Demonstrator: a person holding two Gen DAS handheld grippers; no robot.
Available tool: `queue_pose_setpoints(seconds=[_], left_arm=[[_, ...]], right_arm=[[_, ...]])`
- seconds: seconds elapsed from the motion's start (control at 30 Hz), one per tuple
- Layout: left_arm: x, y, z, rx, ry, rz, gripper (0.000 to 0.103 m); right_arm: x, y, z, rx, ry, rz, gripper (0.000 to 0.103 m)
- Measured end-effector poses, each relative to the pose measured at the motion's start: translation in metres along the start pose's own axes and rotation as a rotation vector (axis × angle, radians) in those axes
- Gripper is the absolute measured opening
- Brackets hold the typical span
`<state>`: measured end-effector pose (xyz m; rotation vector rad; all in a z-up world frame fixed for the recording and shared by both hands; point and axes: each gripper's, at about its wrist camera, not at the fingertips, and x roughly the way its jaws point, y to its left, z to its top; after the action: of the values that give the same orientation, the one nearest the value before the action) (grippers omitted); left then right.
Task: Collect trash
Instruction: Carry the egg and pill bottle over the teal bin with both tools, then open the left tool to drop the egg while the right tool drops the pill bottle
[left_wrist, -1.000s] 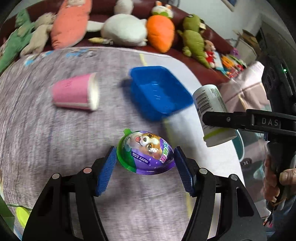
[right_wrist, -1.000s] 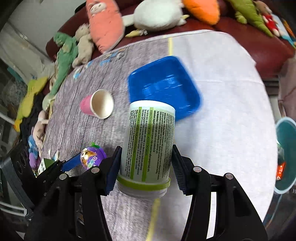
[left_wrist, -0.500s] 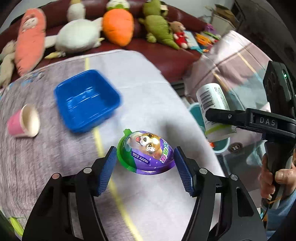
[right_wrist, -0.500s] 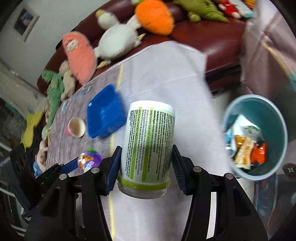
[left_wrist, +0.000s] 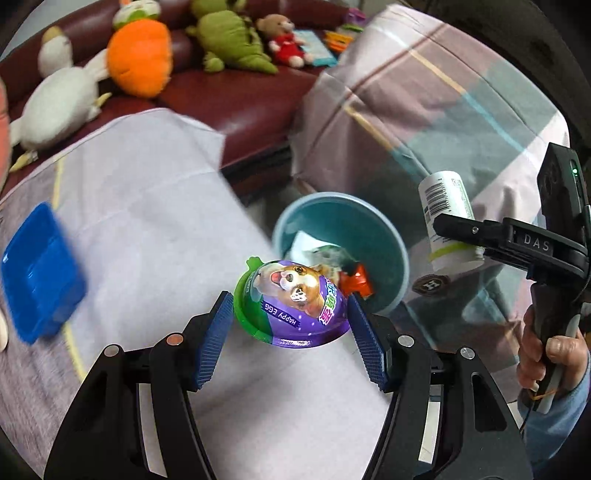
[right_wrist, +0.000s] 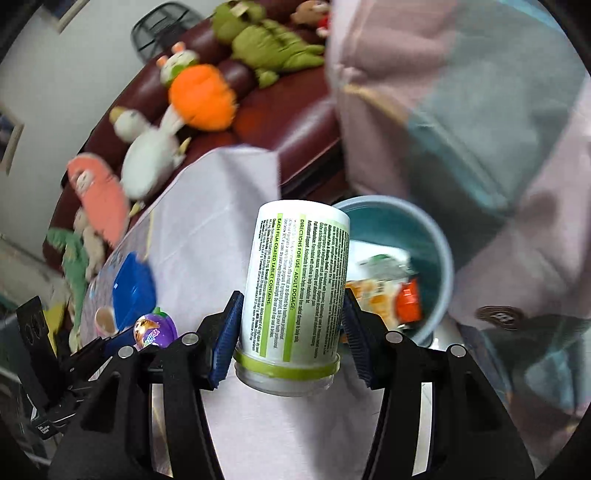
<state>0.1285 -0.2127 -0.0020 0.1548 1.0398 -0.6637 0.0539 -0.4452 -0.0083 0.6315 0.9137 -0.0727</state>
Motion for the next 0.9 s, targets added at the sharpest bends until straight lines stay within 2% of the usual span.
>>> queue_pose_setpoints(seconds=[0.23, 0.73, 0.8, 0.87, 0.9], left_arm=[[0.039, -0.024, 0.015, 0.027, 0.051, -0.023, 0.065], [0.097, -0.043, 0.034, 0.056, 0.119, -0.052, 0.065], [0.104, -0.044, 0.036, 0.049, 0.132, -0.064, 0.068], [0.108, -0.043, 0.036, 0.046, 0.138, -0.060, 0.079], [0.109, -0.042, 0.036, 0.044, 0.134, -0.056, 0.080]], right_arm=[[0.002, -0.032, 0.011, 0.045, -0.002, -0.023, 0.051], [0.021, -0.054, 0.025, 0.068, 0.025, -0.049, 0.051], [0.022, -0.055, 0.026, 0.073, 0.023, -0.056, 0.051], [0.022, -0.056, 0.026, 0.075, 0.024, -0.062, 0.051], [0.022, -0.056, 0.026, 0.075, 0.025, -0.065, 0.051]])
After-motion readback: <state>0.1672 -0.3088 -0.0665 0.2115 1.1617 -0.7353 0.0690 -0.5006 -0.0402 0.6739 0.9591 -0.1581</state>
